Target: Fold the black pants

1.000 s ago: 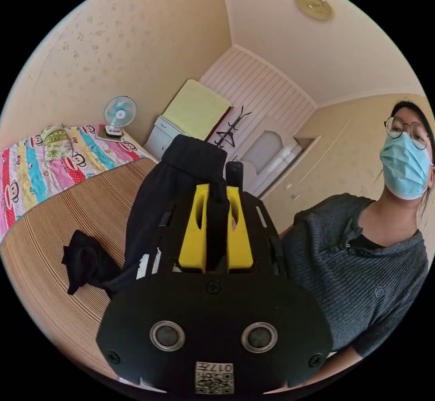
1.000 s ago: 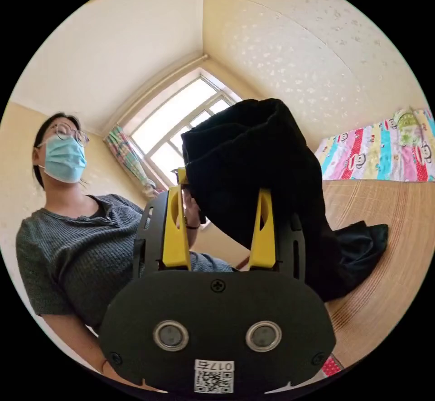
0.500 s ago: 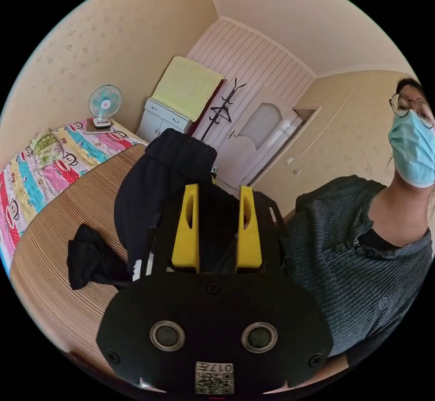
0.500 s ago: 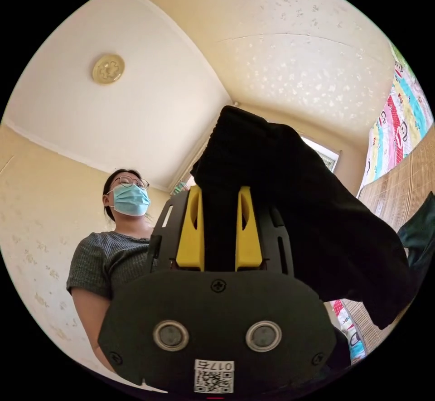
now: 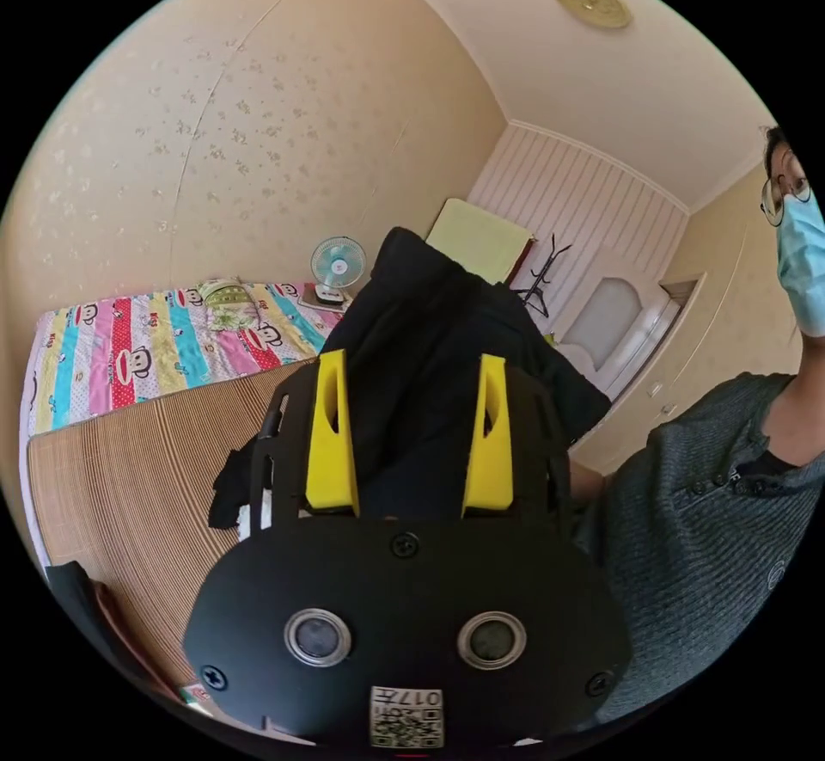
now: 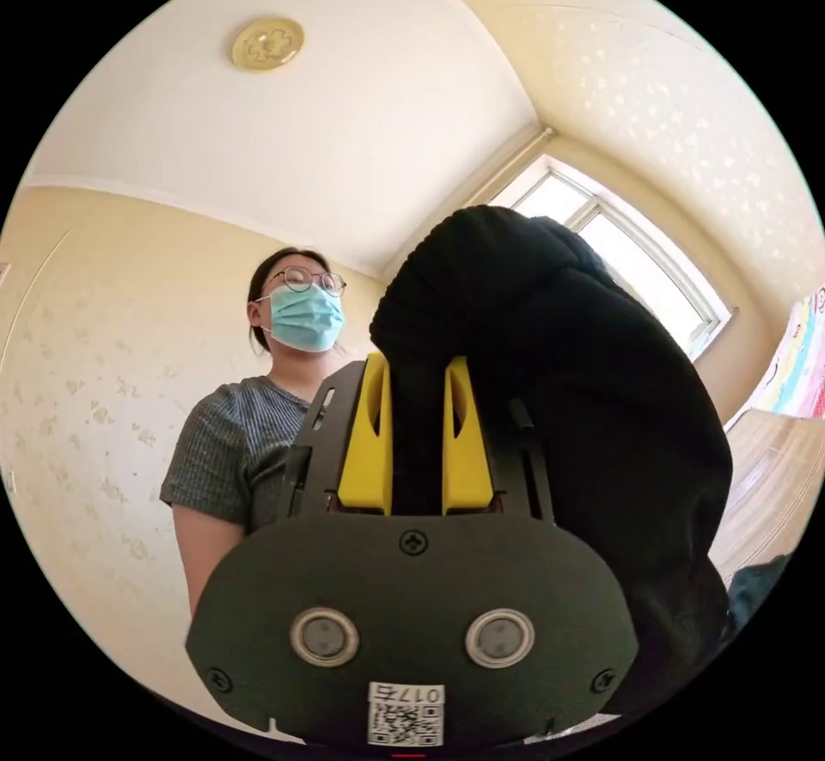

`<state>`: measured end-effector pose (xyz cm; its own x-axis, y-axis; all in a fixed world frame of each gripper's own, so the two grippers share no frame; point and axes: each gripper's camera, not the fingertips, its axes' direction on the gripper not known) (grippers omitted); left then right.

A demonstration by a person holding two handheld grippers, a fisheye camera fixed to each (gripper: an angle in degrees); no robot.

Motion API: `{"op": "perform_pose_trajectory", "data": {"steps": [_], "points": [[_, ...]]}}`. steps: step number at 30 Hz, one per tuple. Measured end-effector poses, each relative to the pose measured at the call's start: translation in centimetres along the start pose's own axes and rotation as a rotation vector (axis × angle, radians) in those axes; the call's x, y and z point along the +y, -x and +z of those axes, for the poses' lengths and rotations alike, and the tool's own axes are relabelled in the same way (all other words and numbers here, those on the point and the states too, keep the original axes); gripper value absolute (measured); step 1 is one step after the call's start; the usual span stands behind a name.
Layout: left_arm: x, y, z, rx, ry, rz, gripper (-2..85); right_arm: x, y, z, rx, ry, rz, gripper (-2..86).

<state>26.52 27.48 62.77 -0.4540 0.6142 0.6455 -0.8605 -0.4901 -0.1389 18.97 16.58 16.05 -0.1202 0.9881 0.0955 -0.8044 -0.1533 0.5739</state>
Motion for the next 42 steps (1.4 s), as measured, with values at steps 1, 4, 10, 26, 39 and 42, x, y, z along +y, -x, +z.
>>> {"op": "perform_pose_trajectory", "data": {"steps": [1,4,10,26,39,42], "points": [[-0.3,0.3,-0.2,0.017,0.002,0.007,22.4,-1.1,0.6,0.7,-0.051,0.049,-0.048,8.5],[-2.0,1.8,-1.5,0.1,-0.022,0.064,23.1,-3.5,1.9,2.2,-0.247,0.149,-0.171,8.3],[-7.7,4.5,1.7,0.527,0.134,0.065,23.1,-5.7,4.8,3.9,-0.597,0.183,-0.466,8.2],[-10.8,1.2,11.9,1.109,0.122,-0.123,4.4,-2.5,4.8,3.4,-0.707,-0.043,-0.456,9.3],[-20.8,-15.9,-9.4,0.605,-0.402,0.138,3.2,3.6,10.3,-7.2,0.332,-0.263,-0.165,5.2],[-21.9,-21.6,-11.5,0.412,-0.439,0.223,3.1,8.0,10.8,-7.4,0.454,-0.293,-0.134,7.8]]}}
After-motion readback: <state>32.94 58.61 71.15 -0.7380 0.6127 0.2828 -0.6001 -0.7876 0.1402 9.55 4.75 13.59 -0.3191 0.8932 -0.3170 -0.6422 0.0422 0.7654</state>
